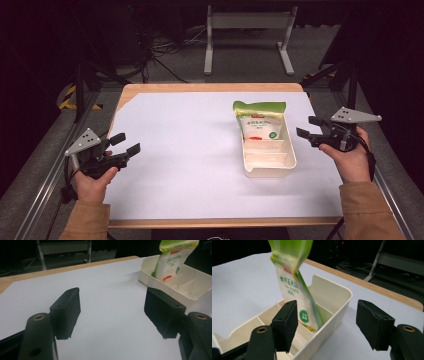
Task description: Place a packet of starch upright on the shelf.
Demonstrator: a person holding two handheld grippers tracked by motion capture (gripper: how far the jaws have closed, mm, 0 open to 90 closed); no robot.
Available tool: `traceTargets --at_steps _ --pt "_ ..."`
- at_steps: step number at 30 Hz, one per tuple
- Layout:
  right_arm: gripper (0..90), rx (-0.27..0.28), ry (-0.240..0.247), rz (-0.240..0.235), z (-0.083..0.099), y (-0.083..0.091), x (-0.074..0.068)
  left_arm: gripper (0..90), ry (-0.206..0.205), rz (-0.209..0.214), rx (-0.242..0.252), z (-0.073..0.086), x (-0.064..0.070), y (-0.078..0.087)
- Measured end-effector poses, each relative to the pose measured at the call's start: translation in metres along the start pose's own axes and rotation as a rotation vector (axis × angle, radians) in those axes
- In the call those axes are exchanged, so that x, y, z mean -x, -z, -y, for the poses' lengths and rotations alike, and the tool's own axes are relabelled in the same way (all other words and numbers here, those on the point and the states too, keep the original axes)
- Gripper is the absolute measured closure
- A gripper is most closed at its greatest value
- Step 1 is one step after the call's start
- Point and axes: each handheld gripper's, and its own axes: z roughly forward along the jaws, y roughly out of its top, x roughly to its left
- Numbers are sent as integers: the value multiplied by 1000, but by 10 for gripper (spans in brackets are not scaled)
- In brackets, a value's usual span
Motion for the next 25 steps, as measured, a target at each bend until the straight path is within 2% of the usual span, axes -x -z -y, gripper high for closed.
traceTargets --at_steps 2,3,8,12,13,15,20,25 --pt "335 0 2 3 9 0 2 303 -5 -16 -3 2 -1 -1" --pt "334 5 -4 2 13 0 3 305 -19 -51 -12 6 -2 -2" --pt "327 22 -37 4 38 -2 8 309 -8 -76 -25 15 -9 -6" --pt "321 0 -69 15 57 -7 13 311 1 -95 -27 21 -14 -7" --pt "321 0 -69 15 57 -7 13 312 1 -95 -27 21 -14 -7" --pt "313 -28 -84 22 69 -12 16 312 8 -120 -29 27 -18 -10" --pt "309 -45 -90 45 81 -16 18 311 13 -129 -44 34 -20 -17" --pt "297 -58 -107 62 89 -17 19 309 -2 -137 -63 38 -18 -25"
